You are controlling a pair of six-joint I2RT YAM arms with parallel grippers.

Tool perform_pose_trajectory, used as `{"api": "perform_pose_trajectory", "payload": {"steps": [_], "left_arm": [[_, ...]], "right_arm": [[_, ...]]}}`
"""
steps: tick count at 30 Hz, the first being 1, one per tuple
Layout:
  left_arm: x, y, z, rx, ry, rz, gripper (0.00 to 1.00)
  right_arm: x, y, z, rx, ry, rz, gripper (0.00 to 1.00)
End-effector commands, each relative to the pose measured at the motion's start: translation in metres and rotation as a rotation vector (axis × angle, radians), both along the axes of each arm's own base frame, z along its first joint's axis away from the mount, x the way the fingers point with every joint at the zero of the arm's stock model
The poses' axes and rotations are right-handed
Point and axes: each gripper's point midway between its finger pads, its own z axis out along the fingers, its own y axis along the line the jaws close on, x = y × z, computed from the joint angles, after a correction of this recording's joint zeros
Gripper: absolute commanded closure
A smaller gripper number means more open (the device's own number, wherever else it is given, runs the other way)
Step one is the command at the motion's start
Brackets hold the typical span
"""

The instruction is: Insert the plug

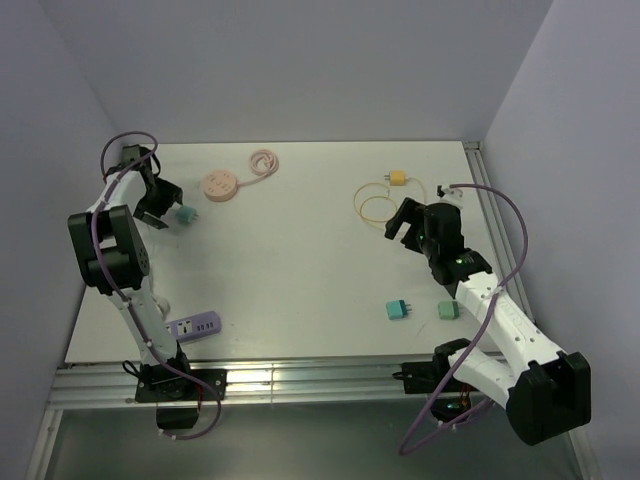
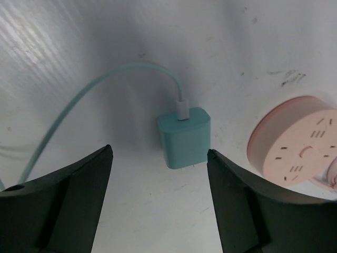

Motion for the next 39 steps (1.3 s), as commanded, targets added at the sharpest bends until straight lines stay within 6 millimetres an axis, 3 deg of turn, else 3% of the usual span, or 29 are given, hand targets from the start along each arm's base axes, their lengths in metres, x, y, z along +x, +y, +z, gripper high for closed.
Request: {"api": "perform_pose_trajectory", "payload": {"steps": [1, 14, 21, 26, 27, 30, 31, 39], "left_arm": [[0.019, -0.01, 0.022, -0.015, -0.065, -0.022, 0.23], [0.029, -0.007, -0.01, -0.028, -0.008, -0.01, 0.24], [0.029, -0.005, -0.024, -0.021, 0.02, -0.012, 0.31], [0.023, -0.006, -0.025, -0.014, 0.0, -0.019, 0.5], [0.023, -0.008, -0.025, -0.02, -0.006, -0.025, 0.61], [0.023, -0.012, -0.022, -0.032, -0.028, -0.047, 0.82], [0.023, -0.012, -0.02, -0.033, -0.03, -0.05, 1.0], [0.013, -0.024, 0.023, -0.041, -0.15, -0.097, 1.0]], "right_arm": [[0.004, 0.006, 0.015, -0.009, -0.03, 0.03, 0.0], [0.004, 0.005, 0.011, -0.049, -0.031, 0.037, 0.0], [0.004, 0.009, 0.007, -0.04, -0.023, 0.047, 0.0], [0.004, 0.013, 0.008, -0.043, -0.022, 0.059, 0.0], [0.005, 0.014, 0.009, -0.042, -0.024, 0.065, 0.0], [0.005, 0.022, 0.01, -0.04, -0.024, 0.09, 0.0], [0.005, 0.024, 0.012, -0.039, -0.027, 0.096, 0.0], [0.004, 0.046, 0.015, -0.043, -0.029, 0.15, 0.01]]}}
